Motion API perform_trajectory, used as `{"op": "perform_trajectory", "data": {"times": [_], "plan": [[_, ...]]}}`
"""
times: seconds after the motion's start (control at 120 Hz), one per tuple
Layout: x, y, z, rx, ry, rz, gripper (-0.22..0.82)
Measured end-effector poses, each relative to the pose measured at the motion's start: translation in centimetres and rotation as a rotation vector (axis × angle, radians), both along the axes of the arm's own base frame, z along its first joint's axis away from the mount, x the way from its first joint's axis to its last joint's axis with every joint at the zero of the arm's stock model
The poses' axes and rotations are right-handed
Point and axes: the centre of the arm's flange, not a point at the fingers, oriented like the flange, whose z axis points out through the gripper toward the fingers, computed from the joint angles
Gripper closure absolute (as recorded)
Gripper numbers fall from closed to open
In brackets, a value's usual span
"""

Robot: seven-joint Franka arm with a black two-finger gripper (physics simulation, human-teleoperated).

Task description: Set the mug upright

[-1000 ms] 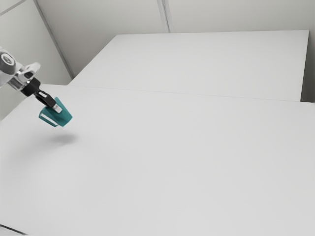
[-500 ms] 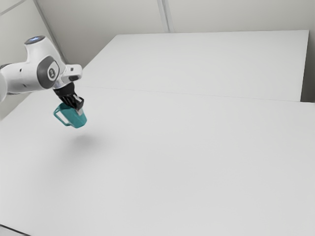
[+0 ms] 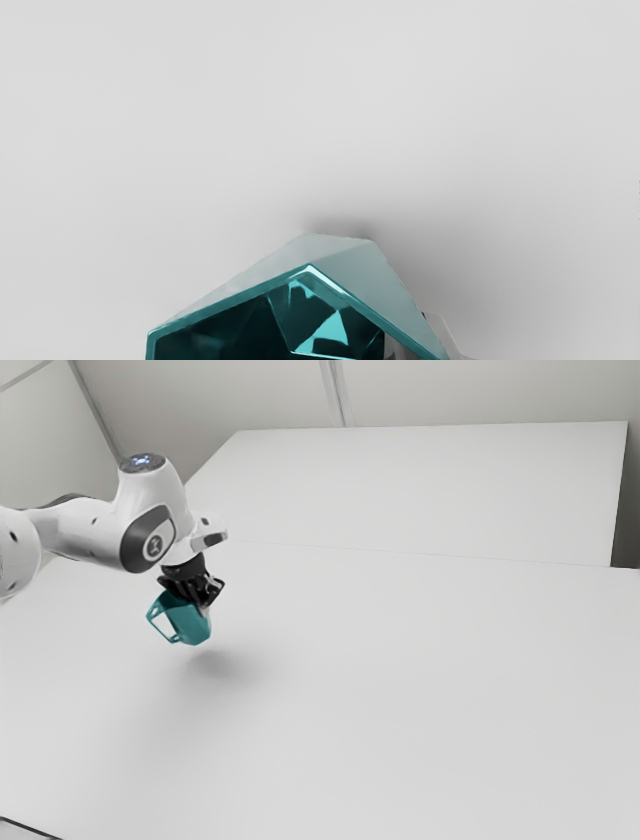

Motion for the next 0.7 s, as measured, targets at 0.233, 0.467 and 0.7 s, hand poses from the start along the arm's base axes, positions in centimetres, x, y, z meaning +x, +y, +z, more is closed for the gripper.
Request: {"op": "perform_trajectory", "data": {"times": [0.233,0.467,0.7], "plan": [[-0.1,-0.2,-2.6,-0.013,-0.030,0.156,0.79],[0.4,1.2,-5.7,-0.033,-0.039,0.298,0.79],[0.7,0.7,-5.9,-0.047,-0.064,0.368,0.59]]}}
